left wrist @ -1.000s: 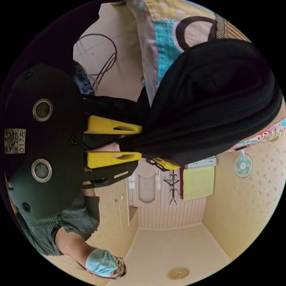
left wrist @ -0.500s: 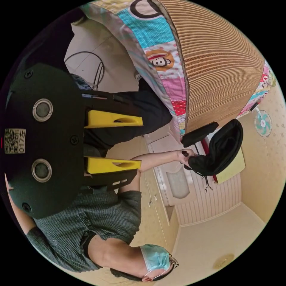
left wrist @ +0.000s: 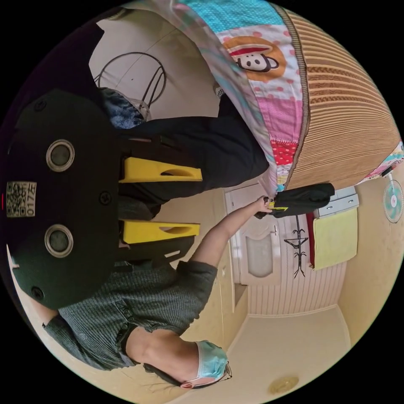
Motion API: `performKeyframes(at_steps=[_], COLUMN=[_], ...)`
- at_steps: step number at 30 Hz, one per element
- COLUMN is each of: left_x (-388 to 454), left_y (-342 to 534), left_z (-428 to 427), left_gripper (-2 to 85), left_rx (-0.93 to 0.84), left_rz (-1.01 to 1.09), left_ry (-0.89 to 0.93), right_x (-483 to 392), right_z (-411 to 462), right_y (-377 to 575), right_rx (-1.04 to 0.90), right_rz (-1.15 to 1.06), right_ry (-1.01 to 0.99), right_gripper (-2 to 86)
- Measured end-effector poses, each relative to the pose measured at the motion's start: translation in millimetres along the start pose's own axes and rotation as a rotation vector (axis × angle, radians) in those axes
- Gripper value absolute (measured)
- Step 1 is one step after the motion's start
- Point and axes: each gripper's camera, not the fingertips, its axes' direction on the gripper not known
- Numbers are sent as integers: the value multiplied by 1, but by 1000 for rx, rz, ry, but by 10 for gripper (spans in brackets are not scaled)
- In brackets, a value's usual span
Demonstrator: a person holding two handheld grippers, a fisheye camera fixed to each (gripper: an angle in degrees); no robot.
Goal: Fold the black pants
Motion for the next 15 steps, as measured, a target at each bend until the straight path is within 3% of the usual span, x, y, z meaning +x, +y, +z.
performKeyframes(at_steps=[5, 9, 12, 15], left_x=[5, 14, 33, 68], left_y=[10, 19, 27, 37], left_z=[-7, -9, -7, 2], left_gripper=[135, 134, 125, 110], left_rx=[24, 62, 114, 98], left_rz=[-4, 14, 64, 129], left_ry=[-27, -49, -77, -334], right_x=[28, -13, -65, -138], right_z=[-56, -45, 7, 89], right_y=[107, 174, 213, 251], right_rx=[76, -17, -182, -443], right_rz=[67, -37, -203, -394], right_ry=[-117, -78, -32, -87], right_gripper=[37, 14, 8, 6])
